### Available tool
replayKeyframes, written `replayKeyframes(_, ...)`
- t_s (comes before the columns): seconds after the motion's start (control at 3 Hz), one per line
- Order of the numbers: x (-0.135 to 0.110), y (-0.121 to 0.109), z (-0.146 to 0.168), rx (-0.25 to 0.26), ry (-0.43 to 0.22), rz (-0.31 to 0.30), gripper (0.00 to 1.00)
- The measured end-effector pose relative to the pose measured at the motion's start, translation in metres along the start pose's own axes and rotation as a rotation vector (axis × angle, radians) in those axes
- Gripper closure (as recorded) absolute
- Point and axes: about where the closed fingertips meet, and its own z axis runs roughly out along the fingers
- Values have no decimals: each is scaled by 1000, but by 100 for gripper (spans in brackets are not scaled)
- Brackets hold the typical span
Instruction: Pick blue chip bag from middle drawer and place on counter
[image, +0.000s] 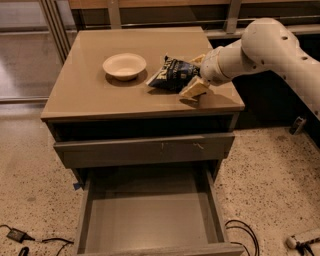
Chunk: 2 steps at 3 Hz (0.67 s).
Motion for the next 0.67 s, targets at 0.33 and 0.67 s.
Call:
replayKeyframes(0.33,0,0,0,0,0,0,0)
replayKeyframes(0.67,0,0,0,0,0,0,0)
